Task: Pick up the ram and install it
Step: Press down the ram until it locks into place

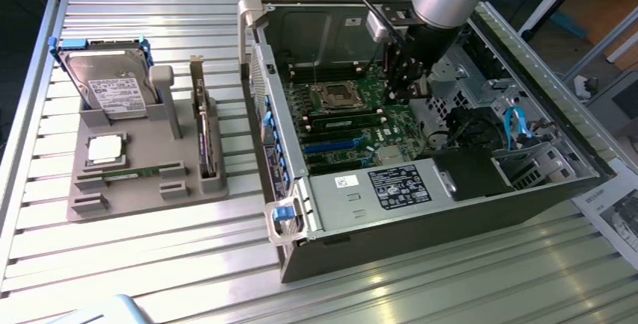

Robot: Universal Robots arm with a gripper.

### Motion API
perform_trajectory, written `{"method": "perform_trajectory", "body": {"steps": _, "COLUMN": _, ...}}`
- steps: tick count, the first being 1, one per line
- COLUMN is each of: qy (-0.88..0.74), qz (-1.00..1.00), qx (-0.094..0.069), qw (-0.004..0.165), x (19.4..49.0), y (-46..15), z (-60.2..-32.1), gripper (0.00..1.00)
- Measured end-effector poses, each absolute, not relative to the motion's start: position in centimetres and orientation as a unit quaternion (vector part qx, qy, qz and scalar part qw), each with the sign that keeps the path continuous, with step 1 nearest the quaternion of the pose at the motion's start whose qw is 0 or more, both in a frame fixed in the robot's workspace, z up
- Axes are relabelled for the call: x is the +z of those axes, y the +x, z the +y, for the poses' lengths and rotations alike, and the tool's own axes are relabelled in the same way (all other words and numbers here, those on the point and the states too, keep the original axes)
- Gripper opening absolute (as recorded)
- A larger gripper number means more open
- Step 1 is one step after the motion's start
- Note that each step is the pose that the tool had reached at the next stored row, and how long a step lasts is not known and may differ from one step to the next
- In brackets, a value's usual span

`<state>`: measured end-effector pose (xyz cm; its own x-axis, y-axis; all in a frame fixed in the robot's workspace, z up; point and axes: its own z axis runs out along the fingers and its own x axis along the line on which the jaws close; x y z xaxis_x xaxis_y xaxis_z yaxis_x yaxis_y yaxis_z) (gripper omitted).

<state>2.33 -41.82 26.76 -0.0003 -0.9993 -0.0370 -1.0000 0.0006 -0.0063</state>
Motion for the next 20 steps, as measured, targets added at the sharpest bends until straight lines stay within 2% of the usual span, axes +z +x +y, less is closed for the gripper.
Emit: {"method": "perform_trajectory", "body": {"steps": 20, "qy": -0.707, "qz": 0.707, "qx": 0.011, "qw": 0.015, "x": 25.1, "y": 2.7, "z": -41.8, "gripper": 0.10}}
